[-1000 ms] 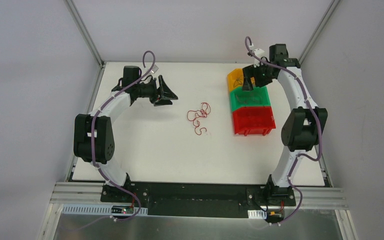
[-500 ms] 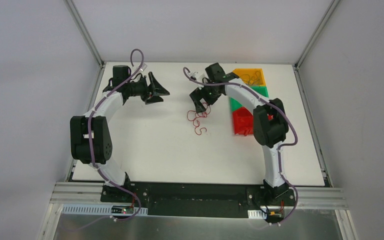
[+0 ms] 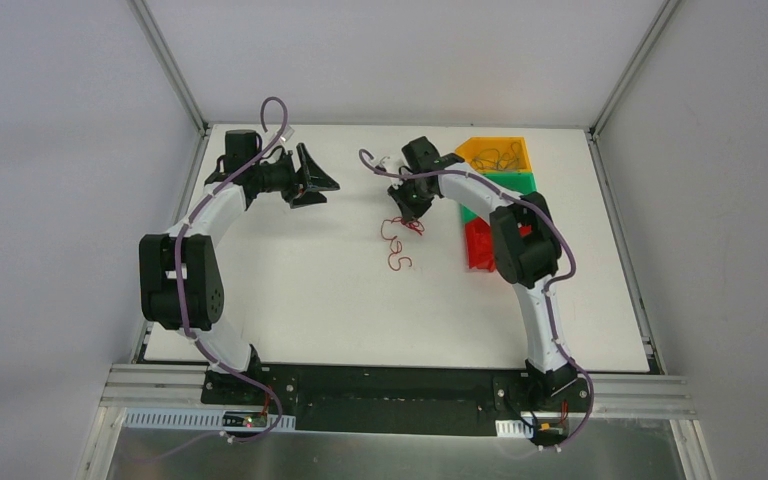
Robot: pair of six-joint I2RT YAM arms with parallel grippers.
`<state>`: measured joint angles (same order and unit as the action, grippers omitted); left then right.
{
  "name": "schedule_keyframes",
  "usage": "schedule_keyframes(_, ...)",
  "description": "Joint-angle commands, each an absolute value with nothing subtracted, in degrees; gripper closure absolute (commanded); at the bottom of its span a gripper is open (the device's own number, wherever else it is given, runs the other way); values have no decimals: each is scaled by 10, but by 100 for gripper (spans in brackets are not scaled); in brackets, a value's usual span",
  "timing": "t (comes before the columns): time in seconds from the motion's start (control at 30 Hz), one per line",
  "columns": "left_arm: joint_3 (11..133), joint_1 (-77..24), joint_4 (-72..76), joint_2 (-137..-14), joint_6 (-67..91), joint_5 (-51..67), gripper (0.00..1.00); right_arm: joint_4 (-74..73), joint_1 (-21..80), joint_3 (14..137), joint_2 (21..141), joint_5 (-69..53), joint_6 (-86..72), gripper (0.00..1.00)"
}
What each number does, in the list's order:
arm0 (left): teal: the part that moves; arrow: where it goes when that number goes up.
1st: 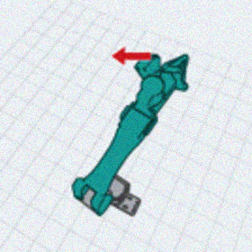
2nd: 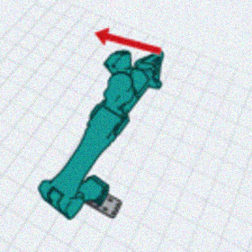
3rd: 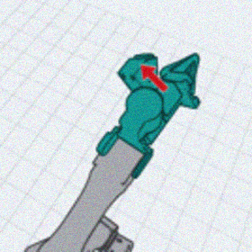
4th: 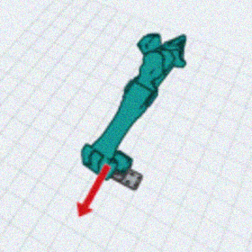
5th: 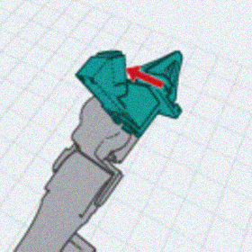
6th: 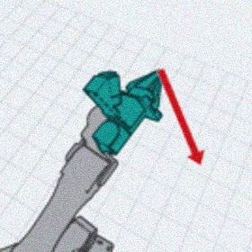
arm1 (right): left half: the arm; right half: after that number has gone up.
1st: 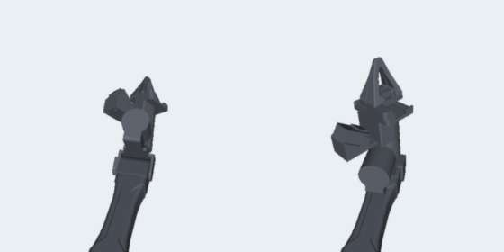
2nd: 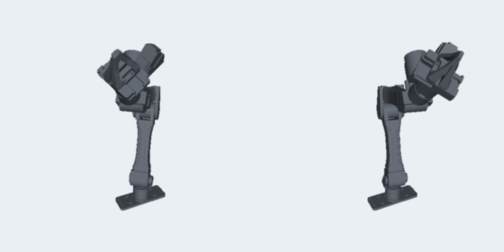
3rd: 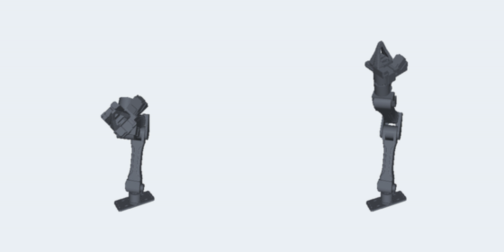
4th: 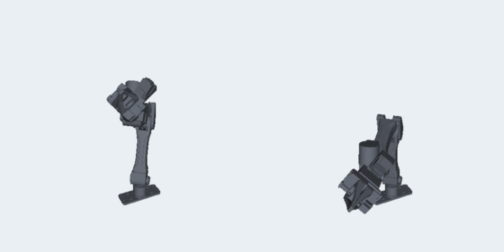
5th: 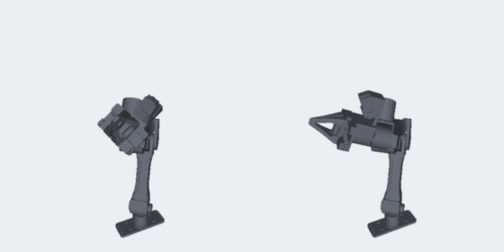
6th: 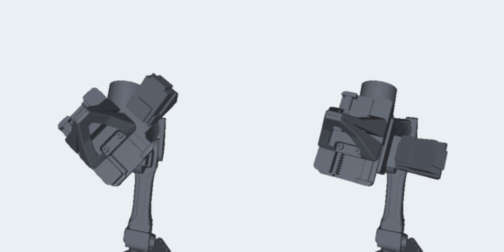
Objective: Untangle the cables
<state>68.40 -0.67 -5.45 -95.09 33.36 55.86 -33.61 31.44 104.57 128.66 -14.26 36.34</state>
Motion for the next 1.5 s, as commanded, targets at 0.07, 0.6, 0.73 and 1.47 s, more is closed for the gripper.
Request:
schedule_keyframes(0.07, 678, -3, -54, -907, 310, 559, 29, -296, 295, 1077, 1134, -165, 327, 100)
schedule_keyframes(0.6, 676, -4, -76, -853, 273, 563, 30, -378, 198, 1143, 973, -389, 160, 100)
schedule_keyframes(0.73, 660, -3, -77, -833, 266, 563, 30, -401, 152, 1149, 958, -376, 161, 100)
schedule_keyframes(1.47, 662, -4, -77, -858, 266, 571, 28, -509, -28, 939, 805, -386, 276, 100)
